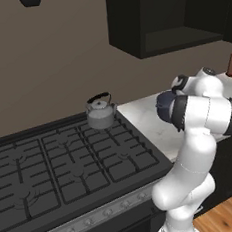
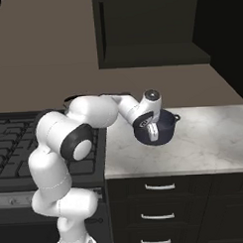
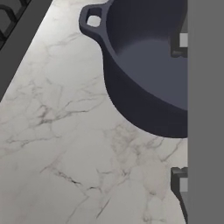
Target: Pick the kettle from the cabinet and place it on a stove burner. Then pick the pot from the counter and place it on another stove burner. Finally, turn both burners on.
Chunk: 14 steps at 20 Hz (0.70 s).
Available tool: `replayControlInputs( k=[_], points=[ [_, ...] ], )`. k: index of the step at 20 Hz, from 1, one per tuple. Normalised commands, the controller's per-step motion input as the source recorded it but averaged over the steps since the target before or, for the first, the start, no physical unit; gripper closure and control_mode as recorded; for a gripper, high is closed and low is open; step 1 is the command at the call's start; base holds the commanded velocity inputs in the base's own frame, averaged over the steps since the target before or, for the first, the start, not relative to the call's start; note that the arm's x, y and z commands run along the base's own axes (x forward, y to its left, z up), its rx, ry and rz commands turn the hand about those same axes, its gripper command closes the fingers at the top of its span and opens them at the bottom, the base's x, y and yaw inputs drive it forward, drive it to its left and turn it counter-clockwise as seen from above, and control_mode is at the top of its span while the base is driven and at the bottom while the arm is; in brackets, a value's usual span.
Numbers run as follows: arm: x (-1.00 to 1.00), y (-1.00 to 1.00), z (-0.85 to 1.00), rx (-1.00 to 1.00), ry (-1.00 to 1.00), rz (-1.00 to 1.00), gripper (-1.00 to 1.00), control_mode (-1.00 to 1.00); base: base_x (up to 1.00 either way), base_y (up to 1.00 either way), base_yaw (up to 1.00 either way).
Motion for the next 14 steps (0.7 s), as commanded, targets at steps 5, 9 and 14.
replayControlInputs(
  k=[5,9,14],
  points=[
    [0.1,0.0,-0.06,0.0,0.1,0.0,-1.0,-1.0,0.0,0.0,0.0],
    [0.11,0.0,-0.13,-0.01,0.1,0.0,-1.0,-1.0,0.0,0.0,0.0],
    [0.1,0.0,-0.12,-0.01,0.06,0.0,-1.0,-1.0,0.0,0.0,0.0]
  ],
)
